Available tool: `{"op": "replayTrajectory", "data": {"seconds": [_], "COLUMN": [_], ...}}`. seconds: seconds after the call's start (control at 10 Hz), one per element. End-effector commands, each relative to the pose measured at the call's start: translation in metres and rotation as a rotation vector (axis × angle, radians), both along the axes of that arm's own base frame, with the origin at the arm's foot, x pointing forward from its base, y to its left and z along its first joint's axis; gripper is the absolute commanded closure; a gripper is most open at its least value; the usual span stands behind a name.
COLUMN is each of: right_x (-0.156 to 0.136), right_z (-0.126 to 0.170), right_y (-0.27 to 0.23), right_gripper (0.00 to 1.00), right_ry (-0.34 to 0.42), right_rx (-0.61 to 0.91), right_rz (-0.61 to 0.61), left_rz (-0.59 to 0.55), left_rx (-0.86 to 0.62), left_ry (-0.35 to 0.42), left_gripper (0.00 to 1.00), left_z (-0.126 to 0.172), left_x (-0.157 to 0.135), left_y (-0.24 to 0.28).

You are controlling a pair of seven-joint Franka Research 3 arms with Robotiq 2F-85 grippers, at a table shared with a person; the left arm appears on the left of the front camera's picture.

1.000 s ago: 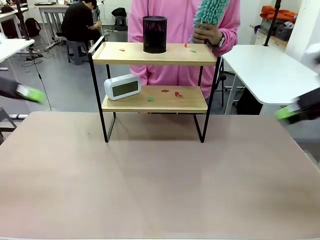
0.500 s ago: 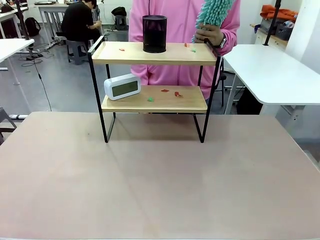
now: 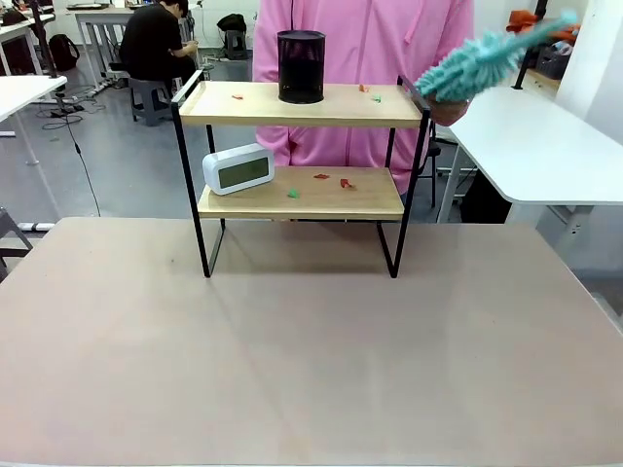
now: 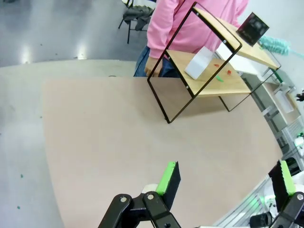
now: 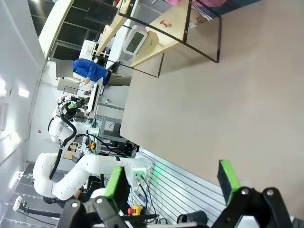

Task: Clean the shelf.
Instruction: Pick up the Duster from the human.

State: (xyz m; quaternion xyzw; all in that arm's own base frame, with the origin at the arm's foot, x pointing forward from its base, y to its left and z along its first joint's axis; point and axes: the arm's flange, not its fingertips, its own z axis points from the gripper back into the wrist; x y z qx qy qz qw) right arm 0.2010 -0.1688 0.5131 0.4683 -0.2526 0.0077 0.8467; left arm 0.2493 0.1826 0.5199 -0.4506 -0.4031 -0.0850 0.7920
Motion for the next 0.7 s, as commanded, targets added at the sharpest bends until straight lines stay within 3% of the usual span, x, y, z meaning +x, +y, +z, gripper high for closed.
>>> {"op": "replayTrajectory", "data": {"seconds": [0.0, 0.5, 0.6], "right_x": [-0.0034, -0.0034, -0.0048], "right_z": [-0.0004, -0.0004, -0.0025], "right_y": [-0.0073, -0.0073, -0.0057], "right_gripper": [0.00, 0.00, 0.00], "right_ry": [-0.030, -0.030, 0.001], "right_rx": [0.011, 0.011, 0.004], "right_rz": [0.007, 0.007, -0.006], "left_rz": [-0.001, -0.001, -0.001], "left_rx": [-0.005, -0.005, -0.005], "left_ry": [-0.028, -0.028, -0.028], "left_gripper": [0.00, 0.00, 0.00], "left_z": [-0.0010, -0.0010, -0.0010], "left_x": [-0.0004, -0.0004, -0.0004], "left_y": [0.0043, 0.0043, 0.0043]}}
